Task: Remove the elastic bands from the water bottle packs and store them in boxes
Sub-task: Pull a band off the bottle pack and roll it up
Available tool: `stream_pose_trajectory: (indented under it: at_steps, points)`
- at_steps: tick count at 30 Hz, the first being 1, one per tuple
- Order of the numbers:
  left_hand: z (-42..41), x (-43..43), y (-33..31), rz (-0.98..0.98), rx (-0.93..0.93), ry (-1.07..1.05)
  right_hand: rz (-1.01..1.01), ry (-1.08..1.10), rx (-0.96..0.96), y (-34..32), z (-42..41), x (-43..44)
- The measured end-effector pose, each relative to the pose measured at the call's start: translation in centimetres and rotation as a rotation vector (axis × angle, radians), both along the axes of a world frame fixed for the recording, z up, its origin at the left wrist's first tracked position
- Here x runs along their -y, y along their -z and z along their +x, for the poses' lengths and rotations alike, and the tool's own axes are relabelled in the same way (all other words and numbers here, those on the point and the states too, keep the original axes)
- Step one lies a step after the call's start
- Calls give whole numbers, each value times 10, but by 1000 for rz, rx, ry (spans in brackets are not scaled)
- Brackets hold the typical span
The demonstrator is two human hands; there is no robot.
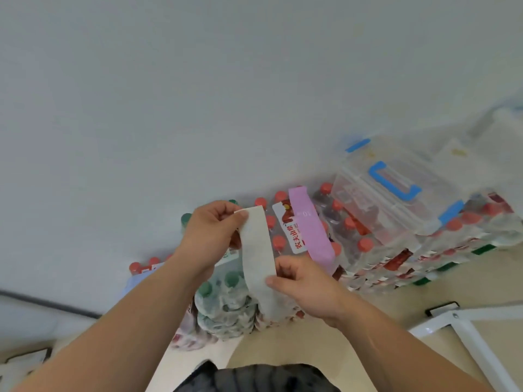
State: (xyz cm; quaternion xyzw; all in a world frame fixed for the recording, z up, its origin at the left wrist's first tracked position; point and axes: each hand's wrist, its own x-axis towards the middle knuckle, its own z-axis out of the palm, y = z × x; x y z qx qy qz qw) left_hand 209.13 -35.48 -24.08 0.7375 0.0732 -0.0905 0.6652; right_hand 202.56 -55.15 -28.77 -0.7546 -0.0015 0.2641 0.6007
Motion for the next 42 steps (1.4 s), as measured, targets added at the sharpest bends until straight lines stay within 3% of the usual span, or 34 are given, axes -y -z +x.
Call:
stream_pose_trajectory:
  at_steps: [3,10,15,20,23,27,33,42]
  points:
    - [16,20,11,104,-28,-44,-98,-2,31,15,6,18]
    - [81,54,56,346,-67,-24,-315,228,156,44,35,43]
    - [132,66,85,530,-58,34,-475,111,196,54,60,49]
    - [162,69,110,779,39,203,-891,-137,359,59,75,43]
    - [168,69,121,888,53,268,-1000,-156,472,62,70,42]
    - [164,68,124,963,100,233,-956,-174,480,61,68,46]
    - [128,47,101,831,137,116,-876,-97,518,51,79,30]
    - [22,-75,69,769,101,-89,-616,-252,678,37,91,-83]
